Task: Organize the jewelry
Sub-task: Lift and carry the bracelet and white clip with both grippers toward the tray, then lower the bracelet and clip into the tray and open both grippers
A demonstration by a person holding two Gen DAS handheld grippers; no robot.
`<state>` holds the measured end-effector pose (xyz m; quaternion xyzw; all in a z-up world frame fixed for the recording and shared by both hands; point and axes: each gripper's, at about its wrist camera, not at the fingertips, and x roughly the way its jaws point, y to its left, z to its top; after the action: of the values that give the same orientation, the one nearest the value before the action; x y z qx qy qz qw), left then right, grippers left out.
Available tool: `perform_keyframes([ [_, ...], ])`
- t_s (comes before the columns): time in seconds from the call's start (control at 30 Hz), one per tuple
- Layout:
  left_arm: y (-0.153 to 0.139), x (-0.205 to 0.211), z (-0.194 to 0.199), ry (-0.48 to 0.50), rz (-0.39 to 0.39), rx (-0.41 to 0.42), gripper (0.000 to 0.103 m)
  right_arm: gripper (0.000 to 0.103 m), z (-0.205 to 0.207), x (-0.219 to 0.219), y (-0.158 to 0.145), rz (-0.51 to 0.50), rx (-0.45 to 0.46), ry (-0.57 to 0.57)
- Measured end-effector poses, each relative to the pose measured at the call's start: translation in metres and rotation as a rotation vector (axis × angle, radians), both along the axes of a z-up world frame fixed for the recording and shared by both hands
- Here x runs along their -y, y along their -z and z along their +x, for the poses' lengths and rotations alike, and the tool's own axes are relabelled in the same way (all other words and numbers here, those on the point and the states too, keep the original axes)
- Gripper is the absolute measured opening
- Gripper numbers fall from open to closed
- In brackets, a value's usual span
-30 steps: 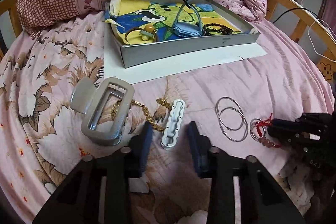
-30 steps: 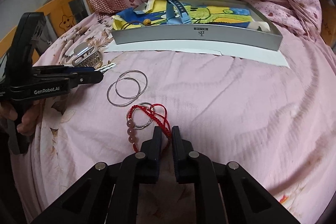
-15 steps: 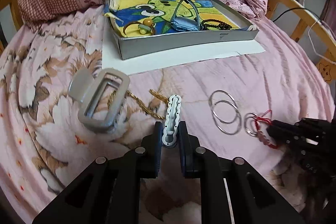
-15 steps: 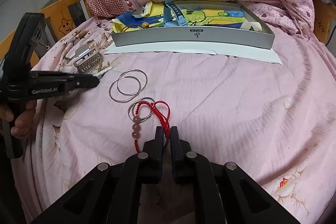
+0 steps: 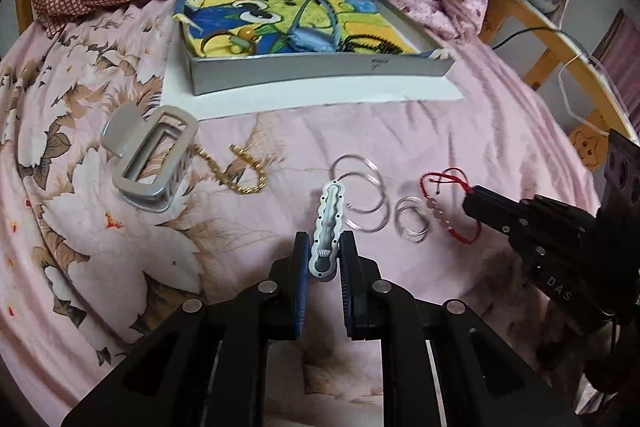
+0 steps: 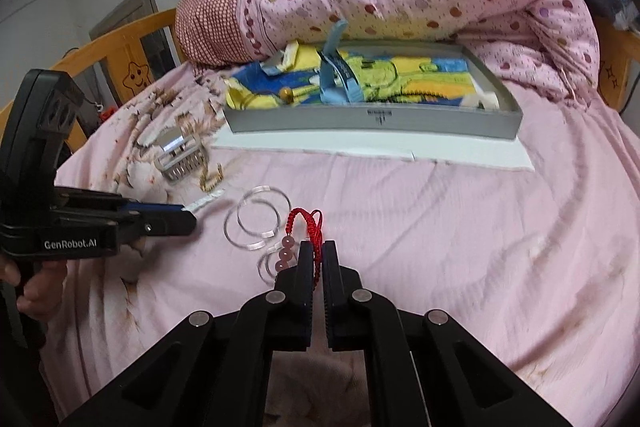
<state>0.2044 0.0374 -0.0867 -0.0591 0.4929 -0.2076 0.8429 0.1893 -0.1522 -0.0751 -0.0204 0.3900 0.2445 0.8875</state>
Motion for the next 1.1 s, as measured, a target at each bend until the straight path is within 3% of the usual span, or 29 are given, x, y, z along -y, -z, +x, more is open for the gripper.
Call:
perform_keyframes([
  [0.17,-0.012,-0.003,0.007,-0.018,-0.051,0.041,0.012,0.005,0.009,-0.010,-0.015,-0.009,0.047,-0.022],
  [0.37,-0.037,-0.007,0.024,-0.059,0.039,0.222,0.012,0.005,0.042,-0.024,-0.037,-0.028,0.090,-0.039],
  [0.53,-0.047,-0.015,0.055,-0.116,0.030,0.302,0.012,0.005,0.083,-0.031,-0.049,-0.042,0.099,-0.024],
  [0.7,-0.040,-0.021,0.092,-0.133,0.017,0.292,0.012,0.005,0.128,-0.035,-0.049,-0.054,0.067,0.012],
  [0.83,-0.026,-0.022,0.119,-0.135,0.087,0.243,0.012,0.005,0.157,-0.040,-0.037,-0.057,0.015,0.054],
  [1.1,-0.010,-0.022,0.142,-0.145,0.060,0.187,0.012,0.005,0.174,-0.040,-0.014,-0.073,-0.041,0.113],
])
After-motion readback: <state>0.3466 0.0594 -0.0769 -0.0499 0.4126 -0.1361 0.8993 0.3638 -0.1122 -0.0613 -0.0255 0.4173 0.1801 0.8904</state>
